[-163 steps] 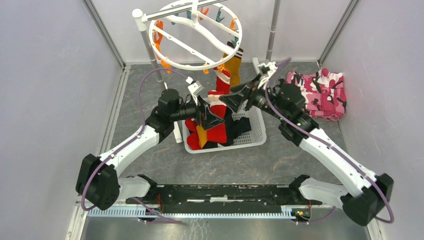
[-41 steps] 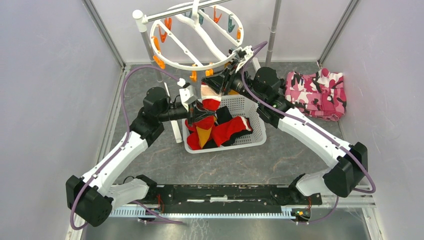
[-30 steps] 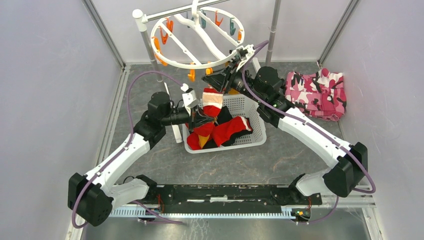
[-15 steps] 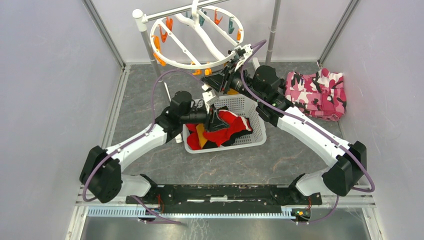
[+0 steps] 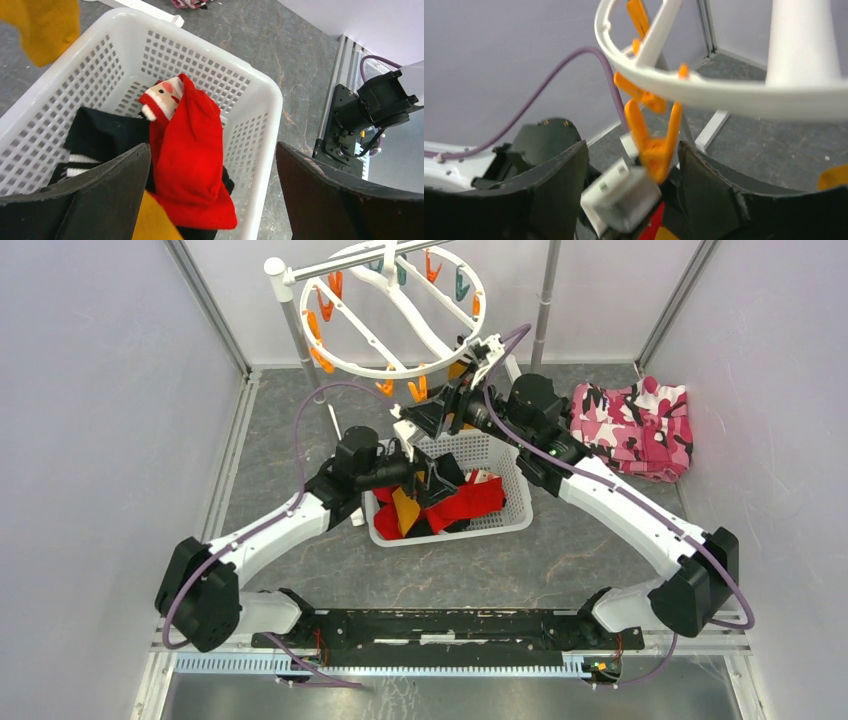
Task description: Remove the socks clipped to the hanger
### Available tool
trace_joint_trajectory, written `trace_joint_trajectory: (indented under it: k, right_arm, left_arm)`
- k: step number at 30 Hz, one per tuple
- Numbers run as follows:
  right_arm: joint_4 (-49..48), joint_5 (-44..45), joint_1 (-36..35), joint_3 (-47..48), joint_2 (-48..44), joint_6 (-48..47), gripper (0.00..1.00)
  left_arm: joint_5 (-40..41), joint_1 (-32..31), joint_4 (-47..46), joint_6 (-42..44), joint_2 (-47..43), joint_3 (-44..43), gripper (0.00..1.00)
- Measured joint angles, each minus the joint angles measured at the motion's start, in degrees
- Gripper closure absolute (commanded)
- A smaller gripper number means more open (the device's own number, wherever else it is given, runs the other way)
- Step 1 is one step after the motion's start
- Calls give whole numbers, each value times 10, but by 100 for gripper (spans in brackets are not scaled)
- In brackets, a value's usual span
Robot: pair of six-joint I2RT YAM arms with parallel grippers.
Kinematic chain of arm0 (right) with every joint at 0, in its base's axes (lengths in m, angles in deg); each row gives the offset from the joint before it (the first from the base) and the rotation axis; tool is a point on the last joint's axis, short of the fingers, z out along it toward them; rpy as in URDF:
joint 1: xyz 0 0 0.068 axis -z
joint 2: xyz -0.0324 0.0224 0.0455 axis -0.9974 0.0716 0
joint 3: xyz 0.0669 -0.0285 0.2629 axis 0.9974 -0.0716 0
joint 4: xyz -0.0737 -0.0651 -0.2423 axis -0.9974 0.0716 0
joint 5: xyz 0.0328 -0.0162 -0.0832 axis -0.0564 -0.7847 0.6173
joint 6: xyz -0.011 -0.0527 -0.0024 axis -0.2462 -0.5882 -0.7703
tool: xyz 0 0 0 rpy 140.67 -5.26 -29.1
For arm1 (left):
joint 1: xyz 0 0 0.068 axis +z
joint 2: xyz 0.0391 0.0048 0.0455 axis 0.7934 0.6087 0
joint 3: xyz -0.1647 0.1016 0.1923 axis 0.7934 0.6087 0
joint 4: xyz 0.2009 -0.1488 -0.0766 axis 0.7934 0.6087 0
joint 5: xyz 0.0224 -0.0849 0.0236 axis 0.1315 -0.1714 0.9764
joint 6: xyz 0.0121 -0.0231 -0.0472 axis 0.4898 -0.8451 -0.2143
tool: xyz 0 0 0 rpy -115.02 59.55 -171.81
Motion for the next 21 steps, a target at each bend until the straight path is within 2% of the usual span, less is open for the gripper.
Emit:
trace_joint_trajectory:
  k: [5, 10, 13, 17, 21]
  right_arm:
    - [38, 8, 2, -65, -58, -30, 12]
    - [85, 18, 27, -133, -127, -76, 9]
    - [108, 34, 77, -148, -138, -117, 8]
    - [95, 40, 156, -141, -95, -179, 7]
    - [47, 1, 180, -91, 20, -239, 14]
  left_arm:
    - [-3, 35, 5, -7, -59, 38, 0]
    - [-10, 70, 4, -17, -89, 60, 0]
    - [-16, 76, 0, -34, -97, 60, 0]
    - [-19, 78, -5, -54, -109, 60, 0]
    - [-21, 80, -4, -59, -122, 60, 0]
